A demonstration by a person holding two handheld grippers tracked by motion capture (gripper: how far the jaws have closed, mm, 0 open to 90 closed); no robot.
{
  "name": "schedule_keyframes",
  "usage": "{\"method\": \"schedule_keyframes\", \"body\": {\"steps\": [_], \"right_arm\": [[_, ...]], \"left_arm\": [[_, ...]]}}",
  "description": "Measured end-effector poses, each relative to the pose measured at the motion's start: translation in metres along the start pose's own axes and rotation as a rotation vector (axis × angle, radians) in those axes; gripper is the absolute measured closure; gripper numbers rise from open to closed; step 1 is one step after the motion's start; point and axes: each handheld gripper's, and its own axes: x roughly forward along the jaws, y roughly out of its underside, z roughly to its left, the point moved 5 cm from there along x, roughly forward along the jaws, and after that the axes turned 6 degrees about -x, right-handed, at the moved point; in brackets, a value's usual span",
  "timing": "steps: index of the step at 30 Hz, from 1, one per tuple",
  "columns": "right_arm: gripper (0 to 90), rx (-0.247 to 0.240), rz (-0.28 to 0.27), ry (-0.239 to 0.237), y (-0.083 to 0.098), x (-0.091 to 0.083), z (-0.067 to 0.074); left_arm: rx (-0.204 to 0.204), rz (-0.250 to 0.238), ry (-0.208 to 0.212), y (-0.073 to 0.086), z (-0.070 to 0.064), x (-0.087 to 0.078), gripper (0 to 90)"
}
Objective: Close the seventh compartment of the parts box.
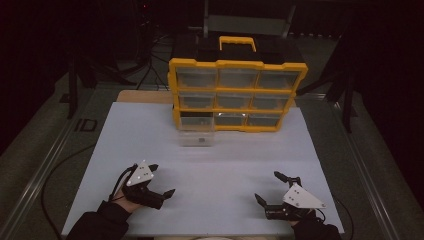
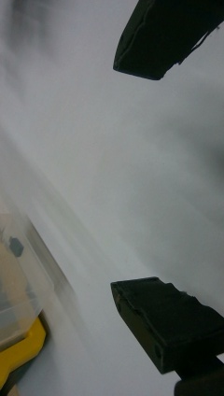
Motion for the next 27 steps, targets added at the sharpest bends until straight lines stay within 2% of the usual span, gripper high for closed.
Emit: {"method": "schedule_keyframes", "body": {"steps": [5,8,9,16,21,24,27], "right_arm": [[8.0,-0.003,-0.001,0.003,-0.001,0.000,0.000],[8.0,-0.002,0.000,0.002,0.000,0.000,0.000],[8.0,-0.001,0.000,0.002,0.000,0.001,0.000],[8.0,-0.003,0.003,0.003,0.000,0.001,0.000],[8.0,-0.007,0.004,0.003,0.000,0.002,0.001],[8.0,-0.013,0.005,0.006,0.000,0.002,0.001],[8.0,-0.010,0.002,0.006,0.000,0.001,0.001]], "left_arm": [[0.016,0.004,0.004,-0.004,-0.003,-0.003,0.0],[0.010,0.001,0.007,-0.007,-0.004,-0.004,0.0],[0.010,0.000,-0.008,-0.010,-0.003,-0.006,0.0],[0.019,-0.013,-0.023,-0.024,-0.002,-0.011,0.0],[0.027,-0.025,-0.049,-0.038,0.000,-0.017,0.0],[0.024,-0.021,-0.060,-0.044,-0.001,-0.018,0.0],[0.014,-0.037,-0.080,-0.051,-0.001,-0.019,0.0]]}}
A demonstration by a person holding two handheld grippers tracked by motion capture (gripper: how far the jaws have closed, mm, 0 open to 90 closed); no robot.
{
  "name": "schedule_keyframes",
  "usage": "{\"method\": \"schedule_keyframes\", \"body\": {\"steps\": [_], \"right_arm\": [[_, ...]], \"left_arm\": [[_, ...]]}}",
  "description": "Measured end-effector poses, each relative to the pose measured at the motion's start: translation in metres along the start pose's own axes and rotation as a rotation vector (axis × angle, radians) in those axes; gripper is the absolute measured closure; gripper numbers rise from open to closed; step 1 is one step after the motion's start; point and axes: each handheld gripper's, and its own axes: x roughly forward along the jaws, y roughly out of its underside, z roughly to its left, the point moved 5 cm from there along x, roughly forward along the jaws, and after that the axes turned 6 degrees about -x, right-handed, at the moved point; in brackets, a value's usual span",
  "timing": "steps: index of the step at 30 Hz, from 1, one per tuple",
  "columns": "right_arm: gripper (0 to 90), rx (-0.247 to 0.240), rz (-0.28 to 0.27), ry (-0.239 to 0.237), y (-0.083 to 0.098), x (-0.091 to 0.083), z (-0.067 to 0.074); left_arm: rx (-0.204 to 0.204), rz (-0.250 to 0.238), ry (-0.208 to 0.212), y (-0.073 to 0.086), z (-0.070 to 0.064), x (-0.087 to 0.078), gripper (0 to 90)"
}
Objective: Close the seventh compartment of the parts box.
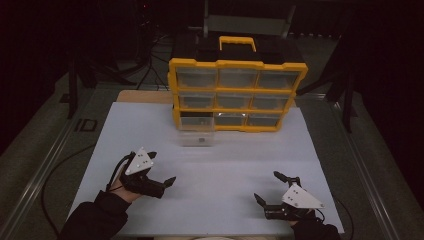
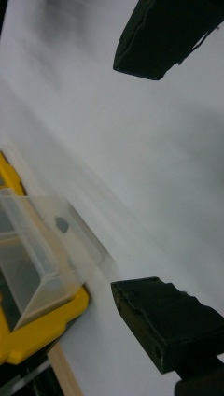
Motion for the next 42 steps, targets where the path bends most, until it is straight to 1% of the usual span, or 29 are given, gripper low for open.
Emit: {"method": "schedule_keyframes", "body": {"steps": [2,3,4,5,7,11,12,15,18,19,20,21,22,23,24,26,30,34,35,37,38,40,42], "right_arm": [[8.0,-0.001,0.000,0.001,0.000,0.000,0.000],[8.0,-0.001,-0.001,0.000,0.000,0.000,0.000],[8.0,-0.001,-0.001,0.001,0.000,0.000,0.000],[8.0,0.000,-0.002,0.002,0.000,0.000,0.000],[8.0,0.000,-0.001,0.003,0.000,0.000,0.000],[8.0,0.002,-0.002,0.001,0.000,0.000,0.000],[8.0,0.001,-0.002,0.002,0.000,0.000,0.000],[8.0,0.001,-0.003,0.003,0.000,-0.001,-0.001],[8.0,0.000,-0.003,0.005,0.000,-0.001,-0.001],[8.0,0.000,-0.004,0.004,0.000,-0.001,-0.001],[8.0,0.000,-0.004,0.004,-0.001,-0.001,-0.001],[8.0,0.000,-0.005,0.005,-0.001,-0.001,-0.001],[8.0,0.002,-0.004,0.005,0.000,-0.001,-0.001],[8.0,0.002,-0.004,0.006,0.000,-0.001,-0.001],[8.0,0.002,-0.005,0.007,0.000,-0.001,-0.001],[8.0,0.002,-0.005,0.007,-0.001,-0.001,-0.001],[8.0,0.002,-0.003,0.007,0.000,-0.001,-0.001],[8.0,0.002,-0.004,0.007,-0.001,-0.001,-0.001],[8.0,0.001,-0.004,0.006,0.000,-0.001,-0.001],[8.0,0.002,-0.004,0.006,0.000,-0.001,-0.001],[8.0,0.002,-0.004,0.007,0.000,-0.001,-0.001],[8.0,0.002,-0.005,0.008,0.000,-0.001,-0.001],[8.0,0.003,-0.004,0.007,0.000,-0.001,-0.001]], "left_arm": [[0.000,0.000,0.000,0.000,0.000,0.000,0.0],[0.004,-0.009,-0.018,-0.006,-0.001,0.000,0.0],[0.004,-0.013,-0.021,-0.008,-0.002,0.000,0.0],[0.007,-0.012,-0.033,-0.010,-0.002,0.000,0.0],[0.012,-0.023,-0.035,-0.013,-0.004,0.000,0.0],[0.007,-0.040,-0.052,-0.017,-0.008,0.001,0.0],[0.004,-0.045,-0.061,-0.018,-0.009,0.002,0.0],[-0.012,-0.052,-0.073,-0.018,-0.011,0.006,0.0],[-0.018,-0.064,-0.096,-0.017,-0.013,0.011,0.0],[-0.023,-0.067,-0.087,-0.017,-0.013,0.012,0.0],[-0.032,-0.066,-0.088,-0.017,-0.014,0.014,0.0],[-0.032,-0.068,-0.093,-0.017,-0.015,0.015,0.0],[-0.038,-0.067,-0.085,-0.016,-0.015,0.016,0.0],[-0.040,-0.072,-0.094,-0.016,-0.016,0.018,0.0],[-0.037,-0.072,-0.105,-0.015,-0.016,0.020,0.0],[-0.037,-0.070,-0.104,-0.013,-0.017,0.023,0.0],[-0.032,-0.052,-0.122,-0.008,-0.019,0.031,0.1],[-0.038,-0.043,-0.111,-0.004,-0.023,0.040,0.1],[-0.042,-0.042,-0.114,-0.003,-0.023,0.042,0.1],[-0.058,-0.041,-0.103,-0.002,-0.024,0.046,0.1],[-0.058,-0.042,-0.111,-0.001,-0.025,0.048,0.1],[-0.071,-0.037,-0.103,0.001,-0.025,0.052,0.1],[-0.080,-0.026,-0.106,0.004,-0.026,0.056,0.1]]}}
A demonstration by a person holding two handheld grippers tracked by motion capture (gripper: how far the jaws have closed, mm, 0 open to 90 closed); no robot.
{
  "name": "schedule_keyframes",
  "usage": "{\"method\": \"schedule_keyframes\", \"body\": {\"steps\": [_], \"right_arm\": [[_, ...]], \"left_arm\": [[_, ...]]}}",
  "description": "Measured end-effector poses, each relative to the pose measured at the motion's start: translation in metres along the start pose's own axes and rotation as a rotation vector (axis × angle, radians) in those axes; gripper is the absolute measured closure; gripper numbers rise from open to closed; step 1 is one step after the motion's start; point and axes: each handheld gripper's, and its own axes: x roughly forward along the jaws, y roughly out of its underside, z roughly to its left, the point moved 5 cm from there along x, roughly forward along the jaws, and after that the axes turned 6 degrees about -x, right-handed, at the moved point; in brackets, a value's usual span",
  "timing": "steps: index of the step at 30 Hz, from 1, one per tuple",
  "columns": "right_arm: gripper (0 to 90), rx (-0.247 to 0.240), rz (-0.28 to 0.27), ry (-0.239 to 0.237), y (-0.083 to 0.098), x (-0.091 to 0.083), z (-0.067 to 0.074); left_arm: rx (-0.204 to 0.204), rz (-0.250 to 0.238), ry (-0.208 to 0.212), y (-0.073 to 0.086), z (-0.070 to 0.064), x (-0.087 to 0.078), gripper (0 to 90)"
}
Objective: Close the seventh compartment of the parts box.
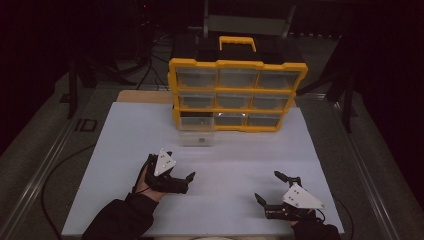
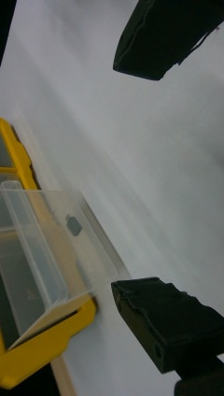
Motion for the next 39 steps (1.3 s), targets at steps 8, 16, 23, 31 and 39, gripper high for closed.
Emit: {"method": "schedule_keyframes", "body": {"steps": [8,16,23,31,39], "right_arm": [[8.0,-0.001,0.002,-0.001,0.000,0.001,0.000],[8.0,0.001,0.004,0.000,0.000,0.001,0.000],[8.0,0.001,0.005,-0.001,0.001,0.001,0.000],[8.0,0.002,0.004,-0.002,0.001,0.000,0.000],[8.0,0.003,0.004,-0.001,0.001,0.000,-0.001]], "left_arm": [[-0.031,0.043,-0.043,0.007,0.000,0.014,0.1],[-0.050,0.069,-0.053,0.010,-0.004,0.028,0.1],[-0.058,0.076,-0.068,0.007,-0.008,0.037,0.1],[-0.060,0.079,-0.068,0.006,-0.011,0.043,1.8],[-0.059,0.077,-0.095,0.008,-0.010,0.046,14.6]]}}
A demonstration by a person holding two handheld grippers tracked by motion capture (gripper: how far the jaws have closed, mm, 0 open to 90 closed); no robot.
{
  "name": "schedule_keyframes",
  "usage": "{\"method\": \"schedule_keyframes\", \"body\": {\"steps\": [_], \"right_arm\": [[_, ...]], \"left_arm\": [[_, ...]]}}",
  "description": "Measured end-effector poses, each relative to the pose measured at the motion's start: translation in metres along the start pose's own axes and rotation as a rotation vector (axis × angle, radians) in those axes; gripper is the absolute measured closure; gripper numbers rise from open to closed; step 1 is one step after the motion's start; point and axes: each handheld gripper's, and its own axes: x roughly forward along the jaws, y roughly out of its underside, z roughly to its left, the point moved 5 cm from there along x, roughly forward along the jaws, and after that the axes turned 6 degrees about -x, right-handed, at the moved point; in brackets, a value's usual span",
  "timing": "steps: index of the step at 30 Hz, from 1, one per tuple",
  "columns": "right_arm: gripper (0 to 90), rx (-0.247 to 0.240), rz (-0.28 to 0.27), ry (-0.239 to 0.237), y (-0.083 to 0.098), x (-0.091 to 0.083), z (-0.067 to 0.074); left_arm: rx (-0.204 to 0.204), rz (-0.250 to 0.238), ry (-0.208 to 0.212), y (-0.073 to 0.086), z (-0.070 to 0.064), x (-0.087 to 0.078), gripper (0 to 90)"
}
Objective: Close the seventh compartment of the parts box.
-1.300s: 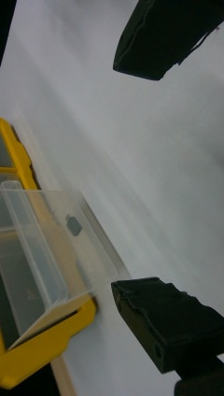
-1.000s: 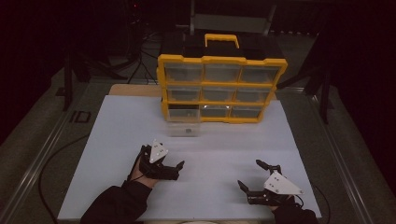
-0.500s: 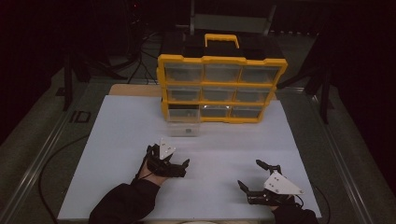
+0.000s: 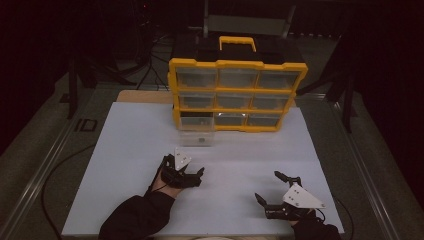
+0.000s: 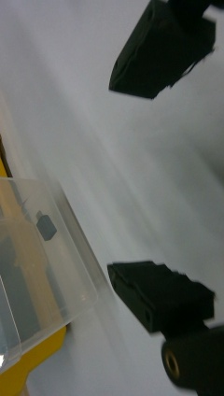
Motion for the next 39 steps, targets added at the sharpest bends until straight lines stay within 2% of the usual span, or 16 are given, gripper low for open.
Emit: {"method": "schedule_keyframes", "body": {"steps": [5,6,10,19,30,35,37,39], "right_arm": [[8.0,0.000,0.001,0.000,0.000,0.000,0.000],[8.0,0.001,0.001,-0.001,0.000,0.000,0.000],[8.0,0.004,0.002,-0.001,0.000,0.001,0.001],[8.0,0.002,0.003,-0.002,0.000,0.001,0.001],[8.0,0.003,0.002,-0.003,0.000,0.000,0.001],[8.0,0.002,0.003,-0.004,0.000,0.000,0.001],[8.0,0.000,0.002,-0.003,0.000,0.000,0.000],[8.0,-0.001,0.002,-0.003,0.000,0.000,0.001]], "left_arm": [[0.005,0.002,-0.012,0.000,0.000,0.001,18.6],[0.008,0.003,-0.025,0.000,0.001,0.001,23.4],[0.007,-0.001,-0.042,-0.001,0.001,0.001,33.2],[-0.002,-0.009,-0.050,-0.003,0.005,-0.001,54.4],[-0.024,0.002,-0.033,-0.003,0.008,0.001,67.0],[-0.022,-0.003,-0.044,-0.004,0.009,0.000,74.5],[-0.015,0.004,-0.053,-0.004,0.010,0.000,79.4],[-0.024,-0.001,-0.062,-0.005,0.012,-0.001,84.5]]}}
